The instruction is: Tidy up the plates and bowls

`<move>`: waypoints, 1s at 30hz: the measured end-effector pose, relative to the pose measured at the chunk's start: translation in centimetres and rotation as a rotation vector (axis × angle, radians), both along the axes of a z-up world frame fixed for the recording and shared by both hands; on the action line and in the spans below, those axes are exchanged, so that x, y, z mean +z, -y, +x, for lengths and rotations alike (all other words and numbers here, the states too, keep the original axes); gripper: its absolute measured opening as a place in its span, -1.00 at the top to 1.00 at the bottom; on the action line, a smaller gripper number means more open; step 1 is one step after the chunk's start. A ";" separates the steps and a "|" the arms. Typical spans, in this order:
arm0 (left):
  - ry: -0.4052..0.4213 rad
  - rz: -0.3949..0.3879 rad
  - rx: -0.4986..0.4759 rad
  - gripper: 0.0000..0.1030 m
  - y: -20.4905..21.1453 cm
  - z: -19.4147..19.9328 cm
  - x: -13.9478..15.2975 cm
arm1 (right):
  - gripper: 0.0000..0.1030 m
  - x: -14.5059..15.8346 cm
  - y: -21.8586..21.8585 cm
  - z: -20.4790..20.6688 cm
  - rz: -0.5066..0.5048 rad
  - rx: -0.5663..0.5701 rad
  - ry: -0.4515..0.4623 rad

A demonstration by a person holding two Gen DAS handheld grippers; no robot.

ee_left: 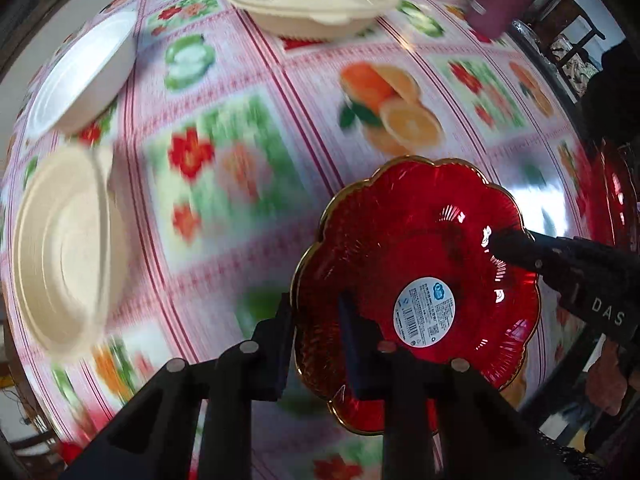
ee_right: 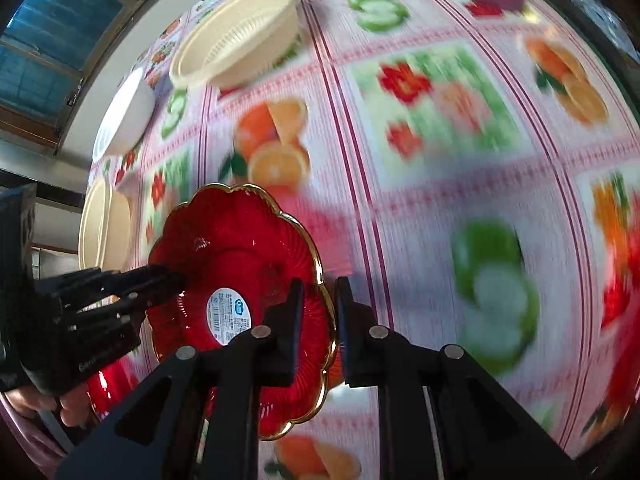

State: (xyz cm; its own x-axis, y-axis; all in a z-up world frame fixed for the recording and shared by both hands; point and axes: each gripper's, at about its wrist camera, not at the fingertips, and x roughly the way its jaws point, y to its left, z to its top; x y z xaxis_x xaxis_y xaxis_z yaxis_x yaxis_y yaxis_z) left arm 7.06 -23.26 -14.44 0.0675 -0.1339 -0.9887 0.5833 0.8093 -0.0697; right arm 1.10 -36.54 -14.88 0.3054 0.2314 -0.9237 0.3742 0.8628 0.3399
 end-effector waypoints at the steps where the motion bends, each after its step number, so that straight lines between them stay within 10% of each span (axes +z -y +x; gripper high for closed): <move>1: 0.001 -0.005 0.013 0.52 -0.6 -1.3 0.1 | 0.65 0.1 -0.4 -0.6 -0.006 -0.002 -0.002; 10: 0.007 -0.093 0.094 0.53 -7.3 -9.7 3.8 | 0.65 3.8 -3.7 -6.3 -0.019 0.004 0.035; 19: 0.104 -0.096 0.327 0.53 -22.5 -8.8 8.5 | 0.64 8.9 -14.9 -5.8 0.003 0.221 0.154; 30: 0.066 0.048 0.606 0.53 -32.4 -9.5 3.2 | 0.65 6.2 -31.4 -3.1 -0.116 0.546 0.116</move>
State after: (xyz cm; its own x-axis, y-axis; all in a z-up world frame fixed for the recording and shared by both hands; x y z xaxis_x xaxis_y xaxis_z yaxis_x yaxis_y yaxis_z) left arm -2.48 9.11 -11.21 0.1787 -0.0081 -0.9839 0.0202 0.9998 -0.0045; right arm -1.96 -5.09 -8.68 0.2709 0.2835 -0.9199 -0.1706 0.9547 0.2440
